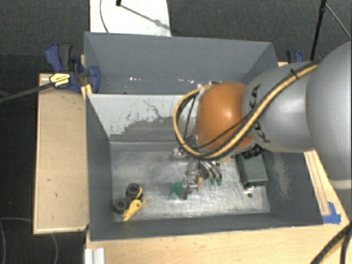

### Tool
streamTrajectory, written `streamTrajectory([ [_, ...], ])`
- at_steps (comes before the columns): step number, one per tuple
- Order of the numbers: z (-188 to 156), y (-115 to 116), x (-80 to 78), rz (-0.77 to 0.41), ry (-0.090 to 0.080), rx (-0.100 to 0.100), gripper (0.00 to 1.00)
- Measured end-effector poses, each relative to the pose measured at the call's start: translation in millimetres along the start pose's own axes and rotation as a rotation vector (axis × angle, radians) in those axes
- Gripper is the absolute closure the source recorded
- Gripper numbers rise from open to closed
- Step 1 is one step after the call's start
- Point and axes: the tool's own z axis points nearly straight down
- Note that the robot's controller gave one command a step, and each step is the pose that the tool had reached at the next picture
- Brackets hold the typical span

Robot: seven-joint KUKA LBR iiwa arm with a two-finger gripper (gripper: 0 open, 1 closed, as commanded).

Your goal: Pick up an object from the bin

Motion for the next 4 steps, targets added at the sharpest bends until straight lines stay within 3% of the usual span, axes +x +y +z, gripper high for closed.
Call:
streamTrajectory([
  [1, 30, -42, 34.5, -0.141, 0.004, 0.0, 1.0],
  [2, 30, -42, 34.5, -0.137, 0.004, 0.0, 0.0],
  [3, 30, -42, 34.5, -0.136, 0.004, 0.0, 0.0],
  [4, 34, -31, 22.1, -0.019, 0.003, 0.001, 0.0],
])
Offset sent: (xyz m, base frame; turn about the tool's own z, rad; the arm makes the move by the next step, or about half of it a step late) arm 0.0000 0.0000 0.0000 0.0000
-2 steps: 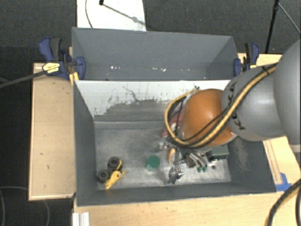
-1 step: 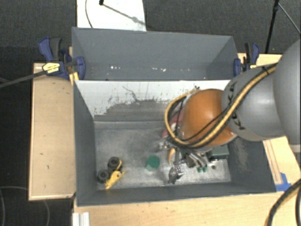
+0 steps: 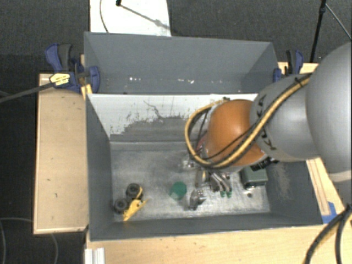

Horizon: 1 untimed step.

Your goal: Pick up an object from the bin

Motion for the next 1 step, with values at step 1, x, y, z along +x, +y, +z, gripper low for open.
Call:
streamTrajectory([
  [1, 3.5, 18.3, -12.7, 0.122, -0.002, -0.001, 0.0],
])
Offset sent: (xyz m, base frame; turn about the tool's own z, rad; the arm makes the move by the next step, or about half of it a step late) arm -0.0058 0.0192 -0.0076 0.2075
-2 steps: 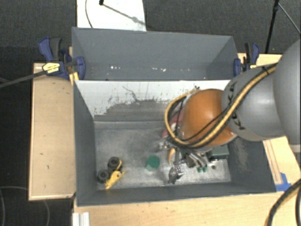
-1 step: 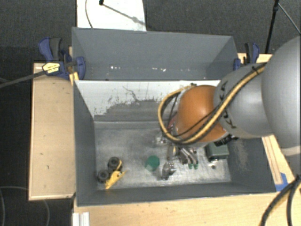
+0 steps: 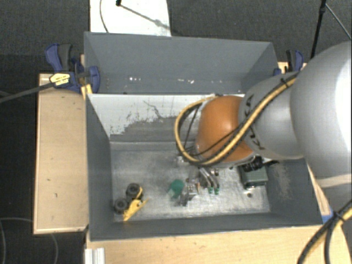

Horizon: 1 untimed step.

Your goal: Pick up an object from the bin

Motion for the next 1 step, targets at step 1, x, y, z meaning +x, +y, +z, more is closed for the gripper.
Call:
streamTrajectory([
  [1, -0.6, 0.1, 13.4, 0.087, -0.006, -0.002, 1.0],
])
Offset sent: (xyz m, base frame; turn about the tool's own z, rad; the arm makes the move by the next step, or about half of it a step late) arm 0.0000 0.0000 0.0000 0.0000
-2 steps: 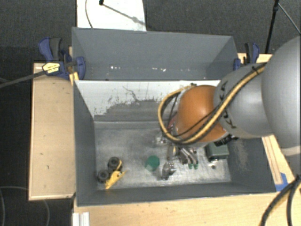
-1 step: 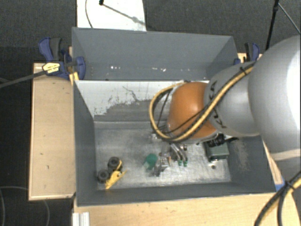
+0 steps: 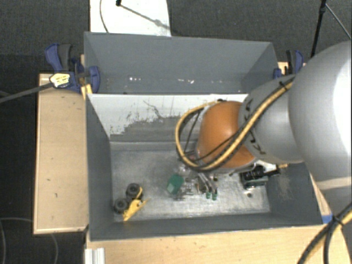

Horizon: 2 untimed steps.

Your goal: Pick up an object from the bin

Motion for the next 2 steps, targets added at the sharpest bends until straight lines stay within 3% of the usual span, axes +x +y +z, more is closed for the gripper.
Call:
streamTrajectory([
  [1, 0, 0, 0.0, 0.001, 0.0, 0.0, 1.0],
  [2, -152, -14, -15.3, -0.019, 0.007, 0.003, 1.0],
])
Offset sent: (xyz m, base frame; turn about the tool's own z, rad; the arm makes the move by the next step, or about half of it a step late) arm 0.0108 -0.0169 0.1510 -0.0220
